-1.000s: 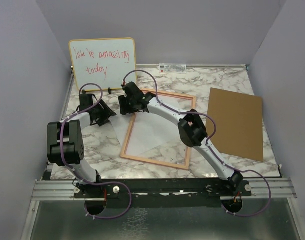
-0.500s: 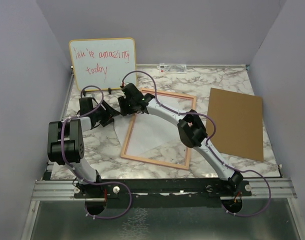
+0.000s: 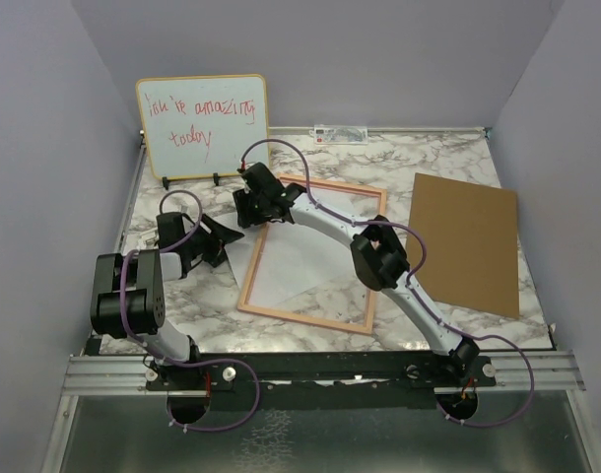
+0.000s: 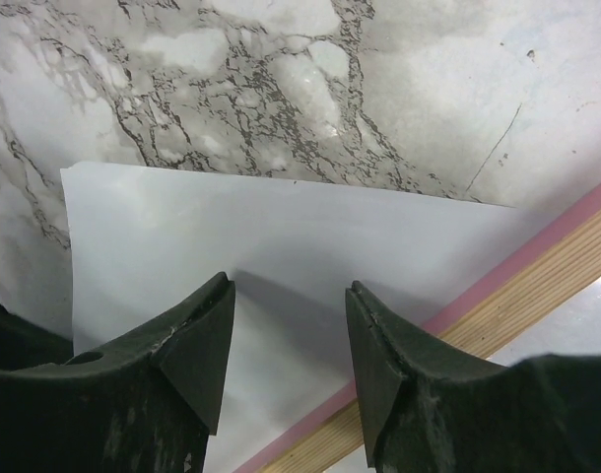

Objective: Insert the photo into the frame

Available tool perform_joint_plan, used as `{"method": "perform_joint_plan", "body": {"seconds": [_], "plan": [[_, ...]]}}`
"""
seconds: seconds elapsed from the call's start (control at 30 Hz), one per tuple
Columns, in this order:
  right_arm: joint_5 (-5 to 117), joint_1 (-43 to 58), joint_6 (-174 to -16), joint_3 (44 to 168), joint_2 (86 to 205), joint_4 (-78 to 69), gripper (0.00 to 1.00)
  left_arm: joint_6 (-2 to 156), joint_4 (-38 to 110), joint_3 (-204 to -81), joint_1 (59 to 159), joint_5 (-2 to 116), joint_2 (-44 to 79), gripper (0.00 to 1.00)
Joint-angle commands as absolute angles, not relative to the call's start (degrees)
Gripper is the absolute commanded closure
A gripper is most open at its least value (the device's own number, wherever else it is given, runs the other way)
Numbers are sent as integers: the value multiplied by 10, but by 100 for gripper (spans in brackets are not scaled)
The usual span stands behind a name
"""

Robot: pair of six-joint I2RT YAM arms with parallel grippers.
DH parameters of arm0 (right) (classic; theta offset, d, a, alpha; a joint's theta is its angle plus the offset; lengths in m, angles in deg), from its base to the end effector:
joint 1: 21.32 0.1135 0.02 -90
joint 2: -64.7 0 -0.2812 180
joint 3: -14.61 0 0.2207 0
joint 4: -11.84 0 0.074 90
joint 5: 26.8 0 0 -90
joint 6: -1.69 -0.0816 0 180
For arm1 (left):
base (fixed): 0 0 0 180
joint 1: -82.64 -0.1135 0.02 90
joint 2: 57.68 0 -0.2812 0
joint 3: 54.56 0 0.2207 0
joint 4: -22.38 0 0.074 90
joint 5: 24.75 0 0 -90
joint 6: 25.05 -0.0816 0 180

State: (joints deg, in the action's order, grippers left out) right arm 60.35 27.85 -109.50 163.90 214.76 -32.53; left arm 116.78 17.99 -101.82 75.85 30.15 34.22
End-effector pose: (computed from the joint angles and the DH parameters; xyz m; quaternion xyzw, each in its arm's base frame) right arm 0.3853 0.4521 0.1407 -0.2326 0.8944 0.2386 0.2985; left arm 0.2973 -0.0119 0.1485 -0.3128 0.8164 -0.4063 0.2657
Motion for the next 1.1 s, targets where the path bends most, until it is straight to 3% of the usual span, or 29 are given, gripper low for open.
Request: {"method": "perform_joint_plan", "body": {"seconds": [0.0,0.23,0.27,0.73,1.07], "plan": [[569,282,-1126,1608,2212,-430,46,1192,245,-960,768,284,344,42],[563,282,-1129,1591,2185,-427,46,1143,259,-994,769,339,345,98],[564,281,-1129,1586,2179,-429,46,1132,276,-1002,769,348,342,100],[580,276,-1068,1455,2065,-407,42,997,569,-1213,768,564,248,100],[591,268,-1032,1483,2070,-392,41,905,665,-1380,768,713,241,100]]}}
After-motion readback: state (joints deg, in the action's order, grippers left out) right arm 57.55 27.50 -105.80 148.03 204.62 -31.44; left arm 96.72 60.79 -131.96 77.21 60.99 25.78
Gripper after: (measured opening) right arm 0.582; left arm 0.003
